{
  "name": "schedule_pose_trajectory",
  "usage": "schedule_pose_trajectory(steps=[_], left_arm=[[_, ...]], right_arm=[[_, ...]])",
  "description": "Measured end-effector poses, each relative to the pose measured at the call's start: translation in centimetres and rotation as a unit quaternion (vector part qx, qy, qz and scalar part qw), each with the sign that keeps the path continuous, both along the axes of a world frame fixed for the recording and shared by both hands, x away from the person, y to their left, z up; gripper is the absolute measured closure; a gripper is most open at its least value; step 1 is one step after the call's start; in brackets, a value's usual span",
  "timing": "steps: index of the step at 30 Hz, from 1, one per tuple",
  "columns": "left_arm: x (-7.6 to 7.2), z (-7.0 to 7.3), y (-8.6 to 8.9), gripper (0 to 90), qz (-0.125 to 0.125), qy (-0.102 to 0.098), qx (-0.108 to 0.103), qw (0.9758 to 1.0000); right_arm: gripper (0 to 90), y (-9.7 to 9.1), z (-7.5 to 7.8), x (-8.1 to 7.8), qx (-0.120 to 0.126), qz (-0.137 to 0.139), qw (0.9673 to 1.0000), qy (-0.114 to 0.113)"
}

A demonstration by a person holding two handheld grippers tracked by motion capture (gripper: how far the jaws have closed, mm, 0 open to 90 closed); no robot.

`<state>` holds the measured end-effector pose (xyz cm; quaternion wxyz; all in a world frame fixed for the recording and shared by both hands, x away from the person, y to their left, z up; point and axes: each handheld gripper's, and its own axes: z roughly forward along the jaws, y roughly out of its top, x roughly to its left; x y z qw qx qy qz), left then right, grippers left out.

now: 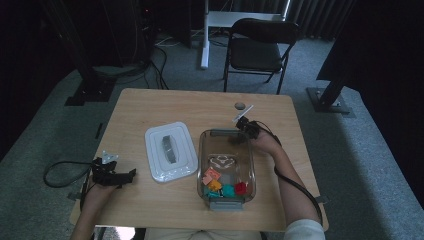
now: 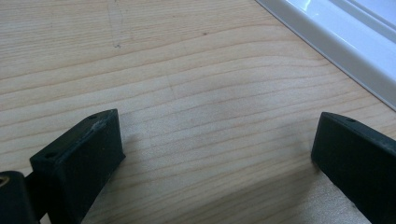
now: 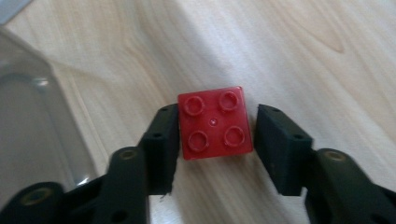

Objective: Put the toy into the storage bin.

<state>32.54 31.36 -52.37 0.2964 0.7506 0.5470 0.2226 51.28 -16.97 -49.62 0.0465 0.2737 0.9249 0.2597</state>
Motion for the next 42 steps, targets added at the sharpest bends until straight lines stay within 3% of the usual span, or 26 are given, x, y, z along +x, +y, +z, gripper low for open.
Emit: schedule_pose_trajectory(steps=[6, 19, 20, 27, 42], left_arm=[[0.0, 0.0, 0.0, 2.7, 0.0, 0.0, 0.0, 1.0], [0.0, 0.0, 0.0, 2.7, 0.0, 0.0, 0.0, 1.0], [0.0, 0.0, 0.0, 2.7, 0.0, 0.0, 0.0, 1.0], [0.0, 0.0, 0.0, 2.7, 0.0, 0.0, 0.0, 1.0], [0.0, 0.0, 0.0, 2.7, 0.001, 0.0, 0.0, 1.0]], right_arm=[[58.7, 0.0, 0.3, 0.1, -0.027, -0.01, 0.9995, -0.012], [58.8, -3.1, 1.8, -0.9, -0.001, -0.033, 0.9994, -0.007], [58.8, -4.0, 2.0, -1.3, 0.013, -0.037, 0.9992, -0.004], [58.8, -5.7, 2.3, -2.5, 0.024, -0.049, 0.9985, -0.008], [58.8, -9.0, 3.3, -6.9, 0.018, -0.048, 0.9986, -0.011]])
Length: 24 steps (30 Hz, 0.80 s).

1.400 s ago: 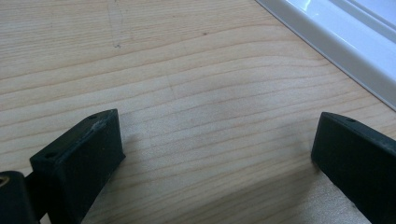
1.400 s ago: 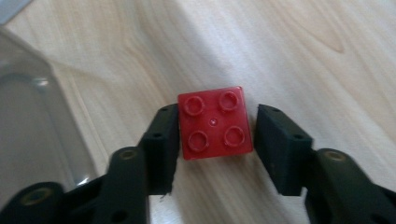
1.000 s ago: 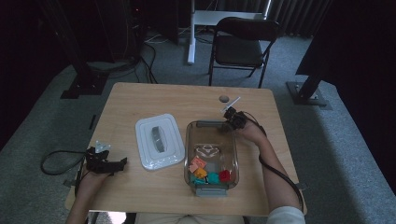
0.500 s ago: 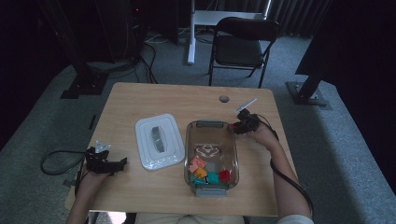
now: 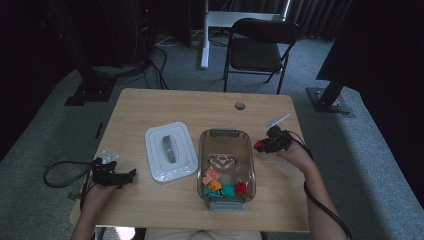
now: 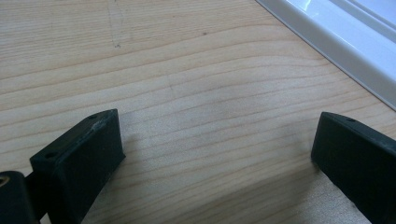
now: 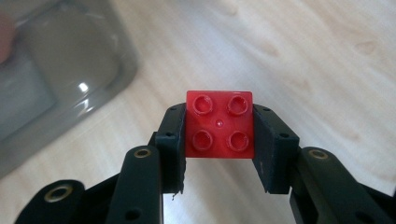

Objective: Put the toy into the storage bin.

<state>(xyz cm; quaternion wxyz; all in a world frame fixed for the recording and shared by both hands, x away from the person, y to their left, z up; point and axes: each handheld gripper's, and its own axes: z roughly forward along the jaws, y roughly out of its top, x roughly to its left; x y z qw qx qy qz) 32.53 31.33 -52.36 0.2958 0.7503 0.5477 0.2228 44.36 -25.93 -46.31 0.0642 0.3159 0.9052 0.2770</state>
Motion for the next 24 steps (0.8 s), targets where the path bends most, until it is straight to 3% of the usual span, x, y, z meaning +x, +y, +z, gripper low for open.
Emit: schedule_pose_trajectory(steps=[5, 24], left_arm=[[0.0, 0.0, 0.0, 2.7, 0.0, 0.0, 0.0, 1.0], [0.0, 0.0, 0.0, 2.7, 0.002, -0.001, -0.001, 1.0]], right_arm=[[58.8, -0.5, 0.5, -1.5, -0.01, 0.012, 0.9999, -0.004], [58.8, -1.5, 4.9, -6.1, 0.008, 0.047, 0.9985, -0.025]])
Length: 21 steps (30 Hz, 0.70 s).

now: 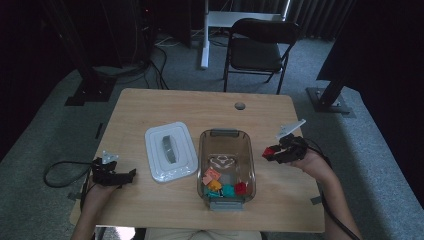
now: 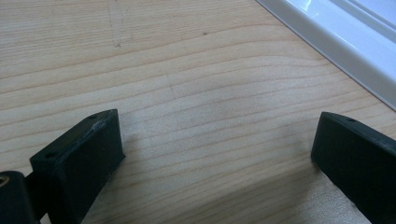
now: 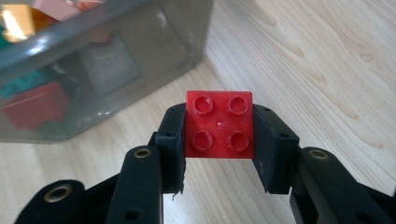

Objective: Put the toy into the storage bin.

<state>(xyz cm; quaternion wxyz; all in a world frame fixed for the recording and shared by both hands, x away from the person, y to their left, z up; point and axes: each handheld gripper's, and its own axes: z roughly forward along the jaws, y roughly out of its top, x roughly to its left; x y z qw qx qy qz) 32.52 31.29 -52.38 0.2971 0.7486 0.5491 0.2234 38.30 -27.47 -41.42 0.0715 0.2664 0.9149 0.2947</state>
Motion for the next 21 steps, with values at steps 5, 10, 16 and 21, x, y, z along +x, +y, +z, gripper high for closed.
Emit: schedule_pose_trajectory(steps=[5, 10, 16, 21], left_arm=[[0.0, 0.0, 0.0, 2.7, 0.0, 0.0, 0.0, 1.0], [0.0, 0.0, 0.0, 2.6, 0.001, 0.0, 0.0, 1.0], [0.0, 0.0, 0.0, 2.7, 0.001, 0.0, -0.001, 1.0], [0.0, 0.0, 0.0, 2.6, 0.0, 0.0, 0.0, 1.0]], right_arm=[[58.8, -0.1, 1.6, -1.1, 0.02, 0.01, 0.9997, -0.007], [58.8, 0.6, 3.3, -2.1, 0.024, 0.031, 0.999, -0.023], [58.8, 2.0, 4.5, -2.9, 0.02, 0.049, 0.9983, -0.024], [58.8, 3.3, 5.4, -3.4, 0.021, 0.071, 0.9968, -0.029]])
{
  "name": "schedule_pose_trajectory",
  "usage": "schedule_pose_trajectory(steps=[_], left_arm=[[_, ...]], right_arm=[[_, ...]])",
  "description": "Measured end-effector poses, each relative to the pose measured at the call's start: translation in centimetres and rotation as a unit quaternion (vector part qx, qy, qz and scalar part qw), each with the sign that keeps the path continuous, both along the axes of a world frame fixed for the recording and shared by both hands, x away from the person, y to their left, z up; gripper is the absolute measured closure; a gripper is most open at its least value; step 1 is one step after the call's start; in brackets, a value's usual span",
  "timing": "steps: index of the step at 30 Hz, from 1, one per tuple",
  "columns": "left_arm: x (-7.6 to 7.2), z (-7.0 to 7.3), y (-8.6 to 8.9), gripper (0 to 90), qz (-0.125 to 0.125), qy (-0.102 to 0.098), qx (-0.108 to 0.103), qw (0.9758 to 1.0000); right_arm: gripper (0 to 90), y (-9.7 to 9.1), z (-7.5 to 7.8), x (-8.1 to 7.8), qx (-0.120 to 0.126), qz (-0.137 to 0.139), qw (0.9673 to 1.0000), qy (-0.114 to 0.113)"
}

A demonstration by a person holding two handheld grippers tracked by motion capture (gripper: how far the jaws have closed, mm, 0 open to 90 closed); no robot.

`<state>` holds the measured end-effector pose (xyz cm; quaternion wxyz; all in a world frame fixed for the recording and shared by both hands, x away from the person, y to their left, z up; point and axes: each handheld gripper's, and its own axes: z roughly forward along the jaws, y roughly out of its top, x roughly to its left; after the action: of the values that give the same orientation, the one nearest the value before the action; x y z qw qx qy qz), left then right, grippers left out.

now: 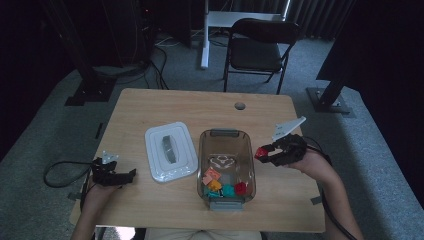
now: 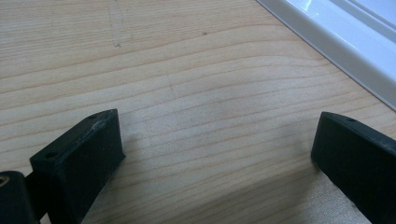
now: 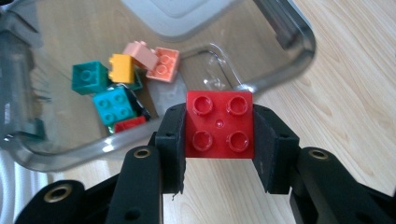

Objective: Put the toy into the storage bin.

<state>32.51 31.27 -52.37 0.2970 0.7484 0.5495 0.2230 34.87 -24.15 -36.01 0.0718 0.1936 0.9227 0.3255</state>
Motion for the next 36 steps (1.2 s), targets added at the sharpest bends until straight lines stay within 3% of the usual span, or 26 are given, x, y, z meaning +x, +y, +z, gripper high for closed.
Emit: schedule_pose_trajectory(steps=[10, 16, 22, 28, 36], left_arm=[[0.0, 0.0, 0.0, 2.7, -0.001, 0.0, 0.001, 1.0], [0.0, 0.0, 0.0, 2.7, -0.002, 0.0, 0.001, 1.0], [0.0, 0.0, 0.0, 2.7, -0.003, 0.0, 0.001, 1.0], [0.0, 0.0, 0.0, 2.6, -0.005, 0.0, 0.001, 1.0], [0.0, 0.0, 0.0, 2.7, -0.005, 0.0, 0.001, 1.0]], right_arm=[[58.8, 3.2, 1.2, -1.0, -0.01, 0.047, 0.9988, -0.005], [58.8, 5.6, 1.2, -1.4, -0.015, 0.088, 0.996, -0.003], [58.8, 8.1, 0.8, -1.8, -0.029, 0.13, 0.9911, 0.003], [58.8, 10.3, -0.4, -1.5, -0.044, 0.151, 0.9874, 0.02], [58.7, 13.3, -2.7, -1.8, -0.074, 0.194, 0.977, 0.05]])
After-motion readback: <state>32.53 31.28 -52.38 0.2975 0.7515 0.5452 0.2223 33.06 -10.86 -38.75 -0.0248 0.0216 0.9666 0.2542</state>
